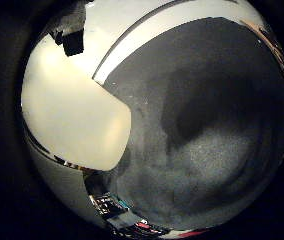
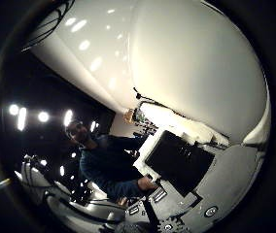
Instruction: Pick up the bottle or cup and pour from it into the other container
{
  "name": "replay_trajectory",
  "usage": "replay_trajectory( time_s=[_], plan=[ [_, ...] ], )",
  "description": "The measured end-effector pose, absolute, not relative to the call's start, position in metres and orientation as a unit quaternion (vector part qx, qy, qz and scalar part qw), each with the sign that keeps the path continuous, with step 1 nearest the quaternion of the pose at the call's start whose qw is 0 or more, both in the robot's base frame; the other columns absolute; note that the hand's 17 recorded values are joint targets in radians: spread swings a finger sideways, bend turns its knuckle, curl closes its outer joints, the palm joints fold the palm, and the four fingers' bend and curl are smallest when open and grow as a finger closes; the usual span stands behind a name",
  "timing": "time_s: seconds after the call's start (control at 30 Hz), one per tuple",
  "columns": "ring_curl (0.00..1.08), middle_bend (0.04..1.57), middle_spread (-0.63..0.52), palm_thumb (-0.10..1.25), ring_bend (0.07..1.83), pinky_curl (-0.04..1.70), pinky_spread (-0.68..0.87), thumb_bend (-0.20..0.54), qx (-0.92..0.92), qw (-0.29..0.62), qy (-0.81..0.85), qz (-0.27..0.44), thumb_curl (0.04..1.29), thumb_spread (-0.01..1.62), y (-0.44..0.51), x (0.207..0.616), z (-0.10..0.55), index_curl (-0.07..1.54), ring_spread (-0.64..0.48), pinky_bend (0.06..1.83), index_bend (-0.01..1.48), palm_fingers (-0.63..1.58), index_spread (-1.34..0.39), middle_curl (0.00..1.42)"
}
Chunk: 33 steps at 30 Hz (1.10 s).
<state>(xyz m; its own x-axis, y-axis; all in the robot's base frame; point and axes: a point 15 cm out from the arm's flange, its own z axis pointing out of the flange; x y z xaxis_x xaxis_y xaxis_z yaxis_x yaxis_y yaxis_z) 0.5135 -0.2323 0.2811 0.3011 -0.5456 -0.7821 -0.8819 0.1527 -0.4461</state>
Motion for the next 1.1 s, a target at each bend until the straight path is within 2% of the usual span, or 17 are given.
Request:
replay_trajectory(
  time_s=[0.57,0.67,0.9,1.1],
  plan=[
    [0.72,0.91,-0.27,0.75,1.19,0.8,-0.39,-0.031,-0.648,0.476,0.571,0.165,0.59,0.85,-0.23,0.522,0.24,1.19,-0.26,1.04,0.26,1.05,-0.64,0.98],
    [0.69,0.87,-0.26,0.75,1.16,0.76,-0.45,-0.032,-0.65,0.474,0.57,0.168,0.59,0.83,-0.227,0.522,0.237,1.16,-0.24,0.95,0.19,1.01,-0.63,0.94],
    [0.64,0.81,-0.21,0.74,1.13,0.69,-0.56,-0.029,-0.657,0.464,0.569,0.172,0.58,0.84,-0.224,0.52,0.233,1.09,-0.22,0.85,0.15,0.9,-0.58,0.87],
    [0.6,0.8,-0.19,0.75,1.12,0.67,-0.55,-0.027,-0.658,0.461,0.57,0.17,0.57,0.89,-0.226,0.52,0.232,0.99,-0.21,0.8,0.14,0.75,-0.52,0.83]
  ],
)
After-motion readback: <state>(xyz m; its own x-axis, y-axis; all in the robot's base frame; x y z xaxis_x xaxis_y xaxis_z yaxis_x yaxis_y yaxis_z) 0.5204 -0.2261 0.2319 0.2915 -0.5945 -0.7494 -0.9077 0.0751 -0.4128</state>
